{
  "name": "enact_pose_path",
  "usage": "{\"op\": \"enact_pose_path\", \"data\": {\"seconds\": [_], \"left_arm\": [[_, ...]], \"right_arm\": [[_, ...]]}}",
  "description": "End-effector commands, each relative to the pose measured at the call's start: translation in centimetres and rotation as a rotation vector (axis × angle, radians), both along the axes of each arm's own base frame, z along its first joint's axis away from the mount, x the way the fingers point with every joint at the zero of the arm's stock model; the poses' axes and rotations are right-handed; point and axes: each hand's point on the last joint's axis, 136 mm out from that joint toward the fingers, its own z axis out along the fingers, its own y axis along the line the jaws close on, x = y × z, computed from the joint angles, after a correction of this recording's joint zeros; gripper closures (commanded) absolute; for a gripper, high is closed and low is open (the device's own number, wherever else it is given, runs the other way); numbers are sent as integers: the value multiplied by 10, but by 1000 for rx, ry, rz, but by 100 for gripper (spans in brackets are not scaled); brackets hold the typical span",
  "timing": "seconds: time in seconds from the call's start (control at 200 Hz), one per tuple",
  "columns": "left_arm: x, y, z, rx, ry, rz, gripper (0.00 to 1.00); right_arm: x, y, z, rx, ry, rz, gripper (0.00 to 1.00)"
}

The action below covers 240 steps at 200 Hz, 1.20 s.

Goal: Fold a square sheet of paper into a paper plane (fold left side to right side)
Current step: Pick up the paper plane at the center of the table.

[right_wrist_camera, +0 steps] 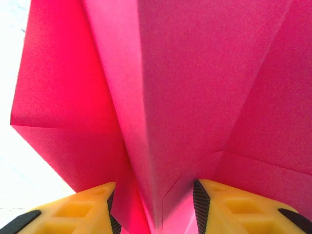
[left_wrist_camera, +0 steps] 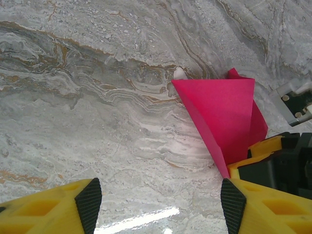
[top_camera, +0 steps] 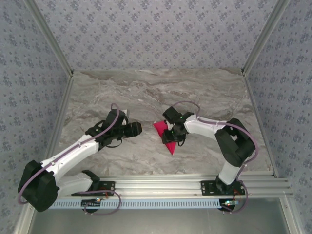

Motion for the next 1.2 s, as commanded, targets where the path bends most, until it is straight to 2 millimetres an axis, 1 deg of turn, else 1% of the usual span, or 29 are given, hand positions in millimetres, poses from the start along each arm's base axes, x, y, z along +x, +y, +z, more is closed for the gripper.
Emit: {"op": "enact_pose_path", "data": {"seconds": [0.0, 0.065, 0.29, 0.415, 0.46, 0.585, 0.655, 0.75, 0.794, 0.869, 1.009, 1.069, 1.134, 1.144, 1.194], "left_arm": [[2, -1, 1, -1, 3, -5, 32], [1, -1, 1, 3, 4, -6, 32], [2, 0, 3, 12, 2, -10, 31], [2, 0, 5, 12, 0, -12, 31], [1, 0, 4, 16, 3, -12, 31], [1, 1, 5, 16, 1, -9, 31], [1, 3, 6, 17, -3, -3, 32], [0, 6, 9, 24, -14, 5, 31], [0, 7, 11, 26, -20, 9, 31], [0, 10, 14, 27, -32, 14, 31], [-3, 14, 17, 33, -39, 21, 31], [-4, 15, 16, 37, -35, 22, 31], [-5, 16, 15, 42, -32, 21, 31], [-5, 16, 15, 41, -33, 22, 31], [-6, 17, 13, 45, -26, 22, 31]], "right_arm": [[-1, -3, -2, -92, 3, 44, 54], [-3, -2, -4, -110, 10, 57, 54], [-8, -7, -13, -171, 33, 58, 51], [-10, -6, -15, -165, 46, 54, 56], [-9, -4, -13, -156, 40, 53, 60], [-3, -3, -1, -140, 9, 46, 75], [3, -4, 7, -126, -8, 31, 86], [14, -8, 17, -113, -37, 7, 93], [20, -9, 22, -109, -55, -4, 94], [30, -13, 25, -120, -70, -23, 94], [42, -23, 12, -152, -68, -78, 94], [48, -20, 7, -131, -67, -96, 94], [49, -19, -1, -131, -53, -100, 93], [55, -13, 6, -115, -70, -100, 93], [57, -10, 2, -117, -62, -94, 90]]}}
